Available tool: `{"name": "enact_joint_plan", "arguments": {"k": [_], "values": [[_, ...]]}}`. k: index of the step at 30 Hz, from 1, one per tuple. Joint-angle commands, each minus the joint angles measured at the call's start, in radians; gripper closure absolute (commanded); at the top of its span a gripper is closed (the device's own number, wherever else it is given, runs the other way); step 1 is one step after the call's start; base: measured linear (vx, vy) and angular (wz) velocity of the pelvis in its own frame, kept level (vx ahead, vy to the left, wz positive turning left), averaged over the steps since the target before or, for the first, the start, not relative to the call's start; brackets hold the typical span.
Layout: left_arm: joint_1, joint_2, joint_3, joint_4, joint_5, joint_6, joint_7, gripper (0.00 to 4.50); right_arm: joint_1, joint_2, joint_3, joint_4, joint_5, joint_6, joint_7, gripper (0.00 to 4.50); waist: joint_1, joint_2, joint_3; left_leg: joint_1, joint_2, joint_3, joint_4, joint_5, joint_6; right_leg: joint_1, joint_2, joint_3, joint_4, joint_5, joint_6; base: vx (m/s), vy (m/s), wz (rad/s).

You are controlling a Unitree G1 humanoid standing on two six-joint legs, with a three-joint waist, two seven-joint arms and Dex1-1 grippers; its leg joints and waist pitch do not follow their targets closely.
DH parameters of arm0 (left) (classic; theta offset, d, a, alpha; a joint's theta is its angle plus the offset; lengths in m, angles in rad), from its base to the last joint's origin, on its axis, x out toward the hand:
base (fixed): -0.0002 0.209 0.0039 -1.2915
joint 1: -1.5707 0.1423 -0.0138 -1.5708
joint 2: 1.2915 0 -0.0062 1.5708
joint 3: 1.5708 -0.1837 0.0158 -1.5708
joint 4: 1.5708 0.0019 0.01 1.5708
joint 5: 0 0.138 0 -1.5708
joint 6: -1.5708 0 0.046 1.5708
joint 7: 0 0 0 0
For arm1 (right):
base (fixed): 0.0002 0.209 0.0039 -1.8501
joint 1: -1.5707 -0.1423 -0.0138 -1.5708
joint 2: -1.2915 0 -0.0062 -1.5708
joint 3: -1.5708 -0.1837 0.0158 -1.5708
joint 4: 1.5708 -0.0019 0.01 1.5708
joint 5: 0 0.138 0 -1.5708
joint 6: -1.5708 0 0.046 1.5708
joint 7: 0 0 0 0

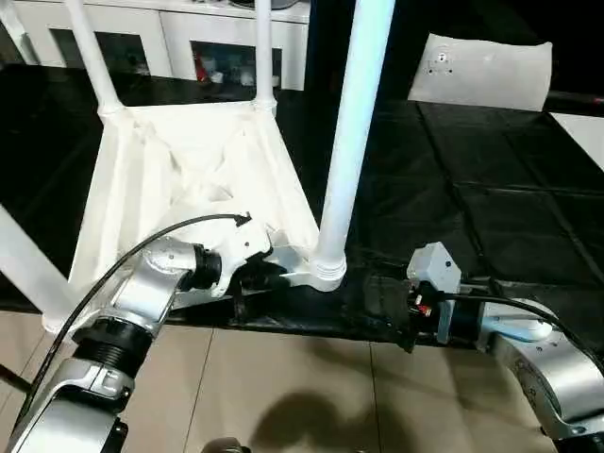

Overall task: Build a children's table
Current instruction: Rotate table base, then rotate leg to tighten

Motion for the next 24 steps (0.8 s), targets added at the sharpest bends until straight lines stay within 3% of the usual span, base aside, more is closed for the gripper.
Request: {"name": "enact_joint_plan", "arguments": {"k": [1,3,4,5,6,12,16,17,18,23,24], "values": [[0.019,0.012,-0.020,0.032,0.031,-0.020,0.010,4.29,-0.009,-0.005,-0.005,0.005,-0.003,-0.012,-0.008,0.00,0.001,0.001,-0.057,0.004,0.078,-0.039,-0.071,-0.111,0.059,0.050,-0.123,0.082,-0.092,-0.242,-0.087,0.000,0.000,0.00],[0.020,0.014,-0.020,0.033,0.021,-0.042,-0.005,4.46,-0.020,0.005,-0.015,0.017,-0.004,-0.010,-0.026,0.00,0.001,0.001,-0.057,0.004,0.078,-0.039,-0.072,-0.110,0.053,0.050,-0.125,0.083,-0.090,-0.241,-0.092,0.000,0.000,0.00],[0.020,0.013,-0.018,0.030,0.010,-0.044,-0.020,4.46,-0.027,0.008,-0.019,0.025,-0.007,-0.013,-0.033,0.00,-0.002,-0.004,-0.058,0.002,0.079,-0.039,-0.072,-0.109,0.052,0.051,-0.125,0.083,-0.089,-0.238,-0.092,0.000,0.000,0.00],[0.020,0.014,-0.021,0.027,0.002,-0.055,-0.040,4.46,-0.036,0.013,-0.024,0.035,-0.010,-0.017,-0.040,0.00,0.000,0.000,-0.058,0.005,0.080,-0.039,-0.071,-0.106,0.049,0.049,-0.126,0.084,-0.088,-0.236,-0.096,0.000,0.000,0.00],[0.017,0.022,-0.038,0.033,0.006,-0.069,-0.069,4.46,-0.053,0.019,-0.029,0.056,-0.012,-0.020,-0.044,0.00,-0.003,-0.006,-0.059,0.004,0.079,-0.038,-0.071,-0.098,0.051,0.050,-0.126,0.084,-0.085,-0.217,-0.103,0.000,0.000,0.00],[-0.003,0.044,-0.106,0.077,0.053,-0.136,-0.132,4.46,-0.088,0.016,-0.017,0.100,-0.012,-0.034,-0.010,0.00,0.000,-0.001,-0.064,0.007,0.080,-0.036,-0.067,-0.060,0.067,0.049,-0.125,0.086,-0.069,-0.105,-0.138,0.000,0.000,0.00],[-0.022,0.029,-0.141,0.098,0.050,-0.204,-0.203,4.46,-0.125,0.013,0.000,0.152,-0.001,-0.050,0.047,0.00,0.002,0.002,-0.062,0.008,0.079,-0.034,-0.068,-0.091,0.059,0.049,-0.126,0.085,-0.077,-0.138,-0.139,0.000,0.000,0.00],[-0.040,0.020,-0.160,0.115,0.058,-0.256,-0.232,4.46,-0.150,0.008,0.016,0.177,0.009,-0.067,0.096,0.00,0.004,0.001,-0.063,0.009,0.078,-0.034,-0.067,-0.097,0.056,0.051,-0.127,0.086,-0.077,-0.148,-0.136,0.000,0.000,0.00],[-0.047,0.017,-0.166,0.122,0.060,-0.275,-0.238,4.46,-0.157,0.006,0.020,0.184,0.013,-0.074,0.113,0.00,0.007,0.007,-0.063,0.010,0.082,-0.036,-0.068,-0.096,0.052,0.051,-0.128,0.086,-0.076,-0.147,-0.136,0.000,0.000,0.00],[-0.084,0.007,-0.191,0.144,0.059,-0.345,-0.280,4.46,-0.193,-0.008,0.039,0.219,0.041,-0.084,0.213,0.00,0.025,0.003,-0.067,0.014,0.086,-0.033,-0.066,-0.084,0.052,0.049,-0.128,0.087,-0.065,-0.090,-0.153,0.000,0.000,0.00],[-0.098,0.002,-0.196,0.151,0.058,-0.366,-0.295,4.50,-0.211,-0.011,0.048,0.244,0.038,-0.094,0.247,0.28,0.028,0.004,-0.068,0.012,0.088,-0.034,-0.066,-0.081,0.051,0.050,-0.130,0.086,-0.064,-0.080,-0.157,0.000,0.000,0.00]]}}
